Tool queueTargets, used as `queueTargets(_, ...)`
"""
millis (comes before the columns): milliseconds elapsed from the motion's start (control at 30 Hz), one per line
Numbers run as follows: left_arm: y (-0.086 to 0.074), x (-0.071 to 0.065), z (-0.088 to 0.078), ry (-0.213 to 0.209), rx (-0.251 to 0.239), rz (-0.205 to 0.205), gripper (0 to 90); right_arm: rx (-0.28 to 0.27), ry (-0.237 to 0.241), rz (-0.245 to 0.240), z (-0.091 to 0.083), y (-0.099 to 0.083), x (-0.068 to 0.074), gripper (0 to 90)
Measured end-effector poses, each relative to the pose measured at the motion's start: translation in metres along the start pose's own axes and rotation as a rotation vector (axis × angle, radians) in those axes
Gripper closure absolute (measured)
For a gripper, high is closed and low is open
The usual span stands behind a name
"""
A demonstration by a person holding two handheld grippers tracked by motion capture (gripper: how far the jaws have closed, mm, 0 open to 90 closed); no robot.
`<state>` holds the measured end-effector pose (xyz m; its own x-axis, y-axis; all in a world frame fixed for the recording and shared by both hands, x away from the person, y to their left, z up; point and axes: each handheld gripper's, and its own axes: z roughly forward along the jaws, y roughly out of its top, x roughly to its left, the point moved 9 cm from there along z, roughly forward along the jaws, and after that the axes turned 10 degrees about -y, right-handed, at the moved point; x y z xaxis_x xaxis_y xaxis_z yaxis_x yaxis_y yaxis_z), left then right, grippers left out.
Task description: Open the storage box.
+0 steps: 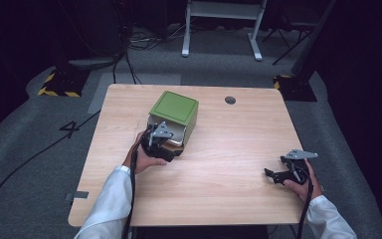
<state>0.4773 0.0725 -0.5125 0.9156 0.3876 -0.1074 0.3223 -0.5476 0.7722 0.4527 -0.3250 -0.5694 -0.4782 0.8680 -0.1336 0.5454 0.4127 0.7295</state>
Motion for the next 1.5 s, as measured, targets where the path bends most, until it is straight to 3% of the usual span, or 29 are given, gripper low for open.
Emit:
queueTargets(467,-0.005,0.005,0.001,-0.006,0.032,0.002,29.9,0.0,-0.001,-0.001,0.0,0.0,0.0,5.9)
queueTargets(667,-0.009,0.002,-0.003,-0.037,0.027,-0.011,33.2,0.0,0.001,0.0,0.0,0.0,0.0,6.0)
queueTargets(900,-0.016,0.001,-0.007,-0.044,0.043,-0.004,42.8,0.0,0.0,-0.001,0.0,0.0,0.0,5.9)
queueTargets(1233,-0.028,-0.009,-0.012,-0.063,0.088,0.015,52.4,0.0,0.001,-0.001,0.0,0.0,0.0,6.0)
queueTargets(1500,-0.034,-0.017,-0.015,-0.08,0.083,0.01,53.3,0.0,0.001,0.0,0.0,0.0,0.0,5.9)
